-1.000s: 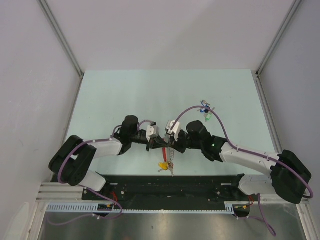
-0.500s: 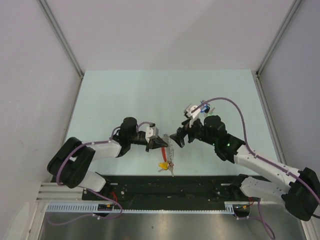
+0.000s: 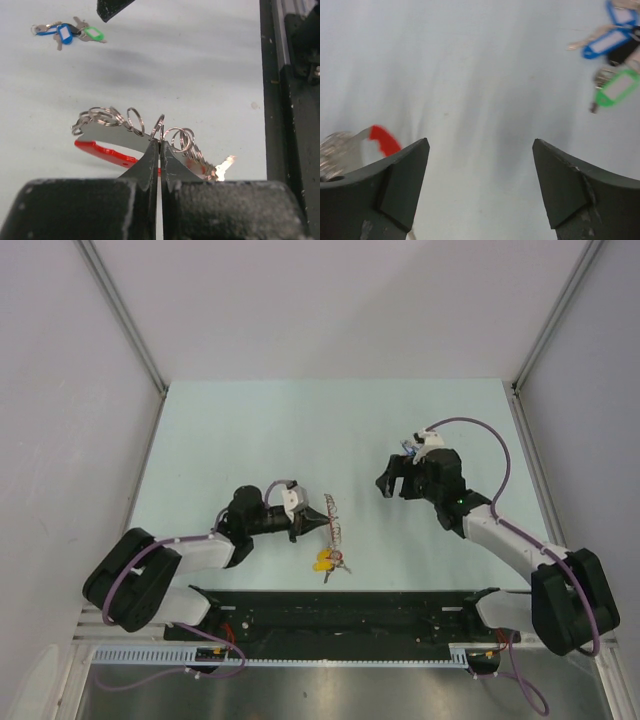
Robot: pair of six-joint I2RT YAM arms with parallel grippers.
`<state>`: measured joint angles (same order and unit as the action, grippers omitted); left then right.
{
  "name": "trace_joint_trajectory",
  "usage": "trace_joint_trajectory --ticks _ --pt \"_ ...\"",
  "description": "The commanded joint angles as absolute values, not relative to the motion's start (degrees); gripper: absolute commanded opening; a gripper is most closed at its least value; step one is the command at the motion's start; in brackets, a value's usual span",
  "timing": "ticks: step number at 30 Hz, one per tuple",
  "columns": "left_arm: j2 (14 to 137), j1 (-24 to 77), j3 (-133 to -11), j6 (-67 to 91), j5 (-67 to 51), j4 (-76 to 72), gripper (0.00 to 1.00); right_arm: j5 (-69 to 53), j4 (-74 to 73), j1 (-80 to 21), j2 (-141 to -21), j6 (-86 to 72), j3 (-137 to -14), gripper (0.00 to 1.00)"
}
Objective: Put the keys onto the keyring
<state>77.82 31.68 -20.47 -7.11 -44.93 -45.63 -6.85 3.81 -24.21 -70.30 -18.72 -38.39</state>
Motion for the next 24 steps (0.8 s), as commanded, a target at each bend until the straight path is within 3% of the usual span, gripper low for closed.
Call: trace_joint_trajectory --ticks 1,11,14,15,20,24 --pt "75.33 31.38 -16.53 4.3 -38.59 -56.95 0.0 5.61 4.57 -20.14 -77.05 -23.37 -40.42 0.83" --pt "74.79 31.46 -16.52 5.54 -35.07 -54.76 0.0 16.26 7.21 -17.41 -94.81 -23.38 -50.7 0.69" --pt "75.49 31.38 -16.61 5.45 -34.37 -54.41 0.0 16.87 7.12 -16.18 -97.46 -23.2 -53.43 0.61" --pt "75.85 31.38 -16.61 5.45 -34.28 -54.49 0.0 17.31 7.03 -15.56 -98.78 -23.2 -54.83 0.54" --pt "75.76 31.38 -16.96 5.1 -34.45 -54.05 0.0 18.28 3.87 -13.63 -102.56 -23.29 -58.97 0.37" --pt "75.15 31.38 -17.05 4.4 -34.28 -52.82 0.0 17.23 2.73 -12.31 -105.11 -24.43 -60.82 0.32"
